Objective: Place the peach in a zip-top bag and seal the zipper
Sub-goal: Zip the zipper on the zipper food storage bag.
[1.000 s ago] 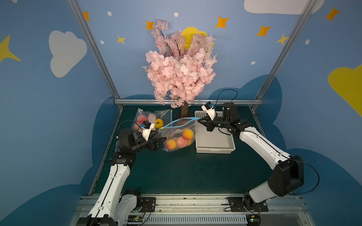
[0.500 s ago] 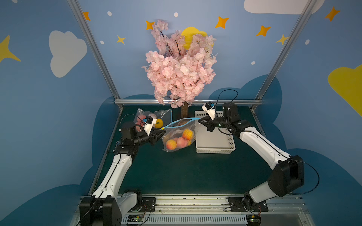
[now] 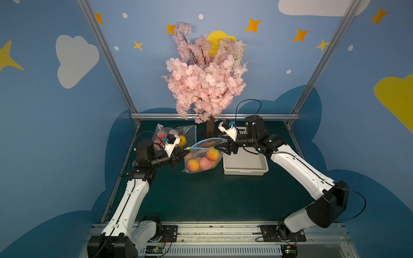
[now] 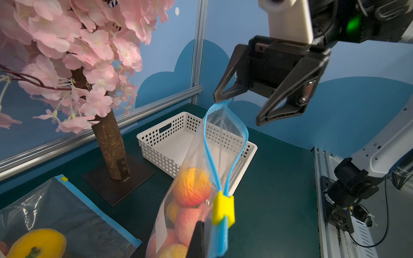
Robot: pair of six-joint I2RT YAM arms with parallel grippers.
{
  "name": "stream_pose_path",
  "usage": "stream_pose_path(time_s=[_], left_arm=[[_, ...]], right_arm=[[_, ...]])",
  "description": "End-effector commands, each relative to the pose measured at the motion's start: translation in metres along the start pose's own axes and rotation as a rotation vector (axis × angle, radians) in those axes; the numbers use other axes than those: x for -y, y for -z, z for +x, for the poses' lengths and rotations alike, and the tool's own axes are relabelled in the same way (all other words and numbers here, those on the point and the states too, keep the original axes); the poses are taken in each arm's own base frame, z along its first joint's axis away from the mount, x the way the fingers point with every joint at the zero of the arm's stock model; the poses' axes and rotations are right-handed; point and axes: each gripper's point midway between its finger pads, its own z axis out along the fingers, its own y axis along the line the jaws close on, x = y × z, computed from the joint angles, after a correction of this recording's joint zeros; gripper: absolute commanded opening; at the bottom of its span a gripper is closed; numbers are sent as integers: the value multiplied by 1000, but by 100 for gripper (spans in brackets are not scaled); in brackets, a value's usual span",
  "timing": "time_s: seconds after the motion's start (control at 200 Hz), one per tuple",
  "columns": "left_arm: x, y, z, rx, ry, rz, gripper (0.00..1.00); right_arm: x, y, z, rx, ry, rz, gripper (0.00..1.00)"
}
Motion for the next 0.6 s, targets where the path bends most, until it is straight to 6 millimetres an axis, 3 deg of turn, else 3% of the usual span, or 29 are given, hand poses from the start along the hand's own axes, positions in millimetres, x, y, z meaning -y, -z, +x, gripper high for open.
stream_pose_path(time_s=[0.0,0.165,0.345,0.596], left_arm=[[13,4,-8,1,-60,26,3],[17,4,-6,0,-64,42,3],[20,4,-3,-8,-71,51,3],[22,4,1,-17,-76,61,3]], right_arm=[[-19,-10,-16,1,127,-39,72],[-53,-45,-27,10,263,-164,66],[-70,-73,-31,0,349,-275,58],[-78,-84,-31,1,379,-375,49]])
